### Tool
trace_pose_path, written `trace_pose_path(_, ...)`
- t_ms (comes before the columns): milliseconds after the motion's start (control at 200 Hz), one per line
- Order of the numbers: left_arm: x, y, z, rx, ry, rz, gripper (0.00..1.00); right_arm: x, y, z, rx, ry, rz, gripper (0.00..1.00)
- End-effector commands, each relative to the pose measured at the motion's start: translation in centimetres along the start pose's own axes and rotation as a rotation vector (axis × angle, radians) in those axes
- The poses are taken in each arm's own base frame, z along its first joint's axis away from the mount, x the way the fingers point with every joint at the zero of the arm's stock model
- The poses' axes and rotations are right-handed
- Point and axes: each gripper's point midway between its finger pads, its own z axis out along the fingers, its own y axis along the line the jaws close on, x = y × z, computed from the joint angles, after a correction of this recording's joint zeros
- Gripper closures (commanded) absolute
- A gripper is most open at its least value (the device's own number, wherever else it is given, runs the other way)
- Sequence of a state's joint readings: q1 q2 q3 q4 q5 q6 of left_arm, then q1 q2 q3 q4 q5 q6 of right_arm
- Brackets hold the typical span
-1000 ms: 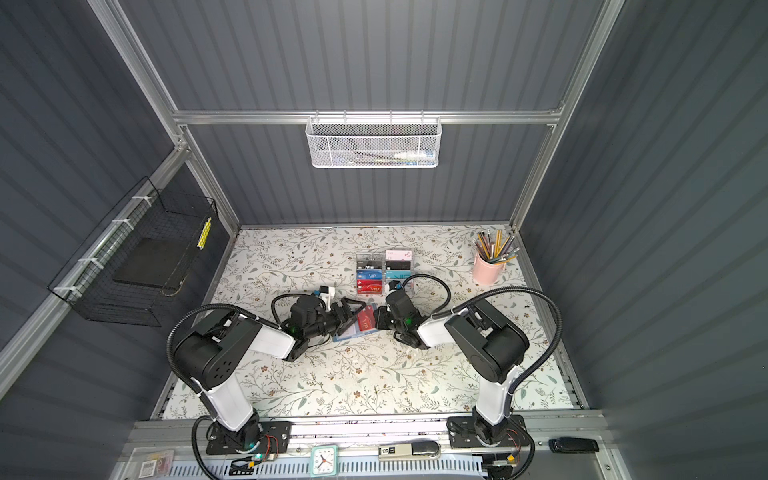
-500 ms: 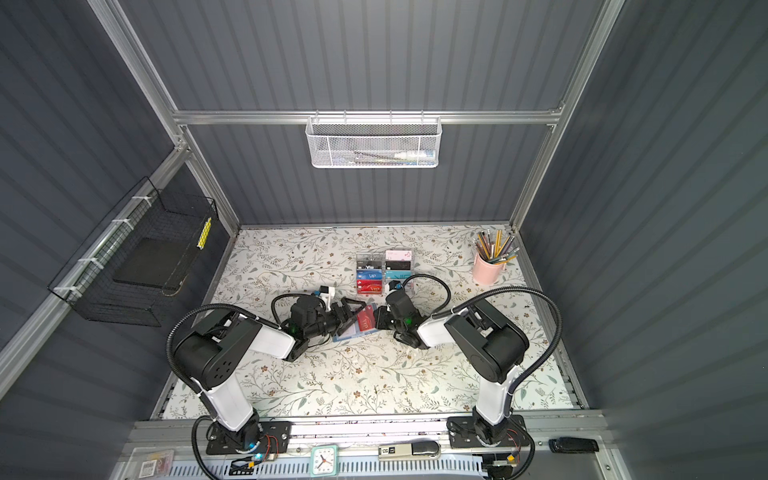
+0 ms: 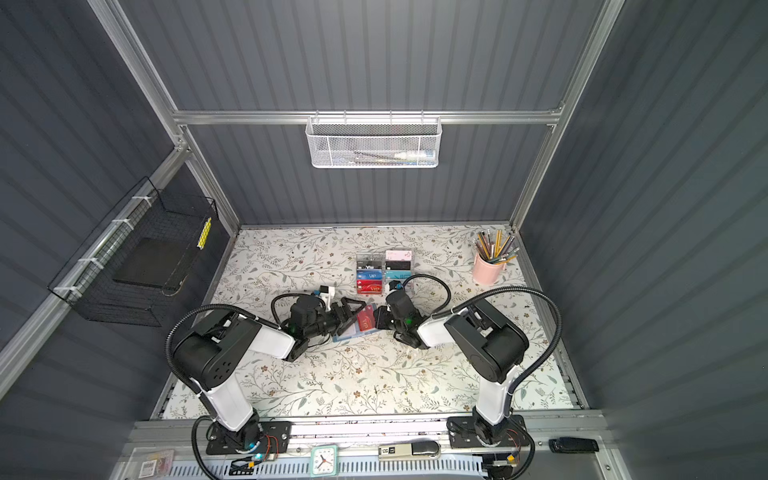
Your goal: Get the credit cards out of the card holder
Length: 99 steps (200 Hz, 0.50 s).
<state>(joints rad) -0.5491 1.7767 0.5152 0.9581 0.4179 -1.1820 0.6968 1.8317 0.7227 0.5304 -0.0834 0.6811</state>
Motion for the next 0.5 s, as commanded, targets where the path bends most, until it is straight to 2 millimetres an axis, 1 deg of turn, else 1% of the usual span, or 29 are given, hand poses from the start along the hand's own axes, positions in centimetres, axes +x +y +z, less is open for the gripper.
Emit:
trace_pose_path(0, -0.44, -1.06, 0.26, 0.035, -0.012, 0.031, 0.08, 8.11, -4.51, 0.13, 0.131, 0.267, 0.021, 0.82)
trace_pose_path(150, -0.49, -1.03, 0.45, 0.036, -0.011, 0.03, 0.08, 8.03, -4.47, 0.07, 0.132, 0.264, 0.02, 0.82)
trace_pose_path(490, -0.54, -1.32, 0.18, 0.038, -0.018, 0.034, 0.08, 8.15, -4.48, 0.14, 0.128, 0.267, 0.025, 0.83)
